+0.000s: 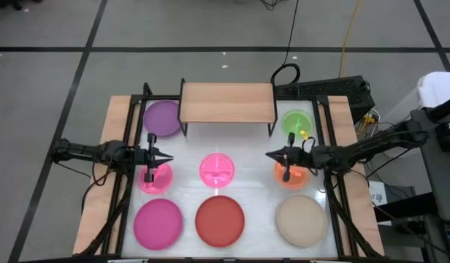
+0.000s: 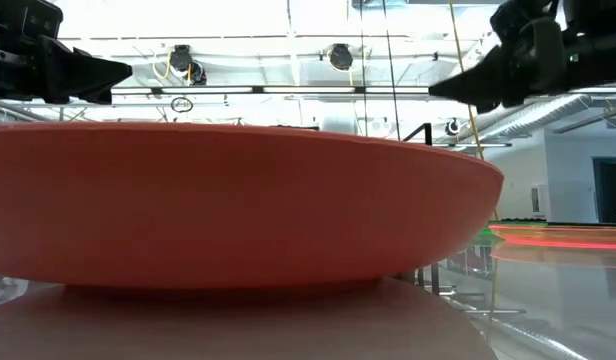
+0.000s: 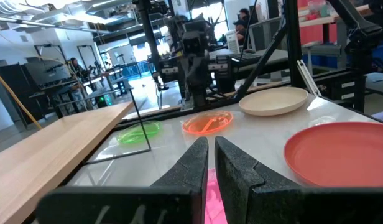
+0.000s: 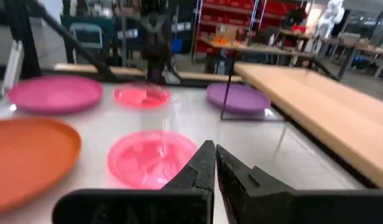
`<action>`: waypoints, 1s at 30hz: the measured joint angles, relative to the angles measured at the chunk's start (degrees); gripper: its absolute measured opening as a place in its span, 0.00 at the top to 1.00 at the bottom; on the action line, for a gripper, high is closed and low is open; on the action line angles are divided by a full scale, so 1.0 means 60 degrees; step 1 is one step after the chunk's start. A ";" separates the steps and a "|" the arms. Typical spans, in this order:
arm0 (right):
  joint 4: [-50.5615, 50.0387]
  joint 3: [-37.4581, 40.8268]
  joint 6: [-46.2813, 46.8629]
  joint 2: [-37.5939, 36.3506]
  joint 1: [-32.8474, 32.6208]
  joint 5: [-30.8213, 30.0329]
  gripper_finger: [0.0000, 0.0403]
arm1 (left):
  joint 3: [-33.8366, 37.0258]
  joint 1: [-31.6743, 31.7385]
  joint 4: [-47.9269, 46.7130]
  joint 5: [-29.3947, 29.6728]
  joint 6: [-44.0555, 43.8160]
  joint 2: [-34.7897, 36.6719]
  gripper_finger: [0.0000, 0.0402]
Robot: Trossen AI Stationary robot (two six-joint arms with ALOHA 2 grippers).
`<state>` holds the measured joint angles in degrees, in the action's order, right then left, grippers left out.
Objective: Place and stack plates onto a shelf
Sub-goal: Put the orange plate on the shelf
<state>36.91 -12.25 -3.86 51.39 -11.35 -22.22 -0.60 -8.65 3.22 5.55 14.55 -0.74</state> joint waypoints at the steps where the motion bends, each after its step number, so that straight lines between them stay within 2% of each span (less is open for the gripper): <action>1: 0.0002 0.0000 0.0010 0.0140 0.0000 0.0004 1.00 | 0.0000 0.0001 -0.0002 -0.0001 0.0000 -0.0002 0.91; 13: 0.0734 -0.0014 -0.0931 0.1500 0.0022 0.0000 1.00 | 0.0000 -0.0002 0.0000 0.0002 0.0000 -0.0002 0.91; 18: 0.0736 -0.0022 -0.0674 0.1662 0.0022 0.0159 1.00 | 0.0000 0.0001 0.0000 0.0002 0.0000 -0.0002 0.91; 25: 0.0509 -0.0696 -0.0604 0.2173 0.0061 0.1629 1.00 | 0.0000 0.0001 -0.0004 0.0002 0.0000 0.0001 0.91; 30: -0.0346 -0.2077 0.0353 0.3359 0.0137 0.4781 1.00 | 0.0000 0.0000 -0.0009 0.0000 0.0000 -0.0002 0.91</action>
<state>34.83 -24.72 -1.74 71.55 -10.53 6.47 -0.60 -8.65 3.17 5.55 14.55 -0.75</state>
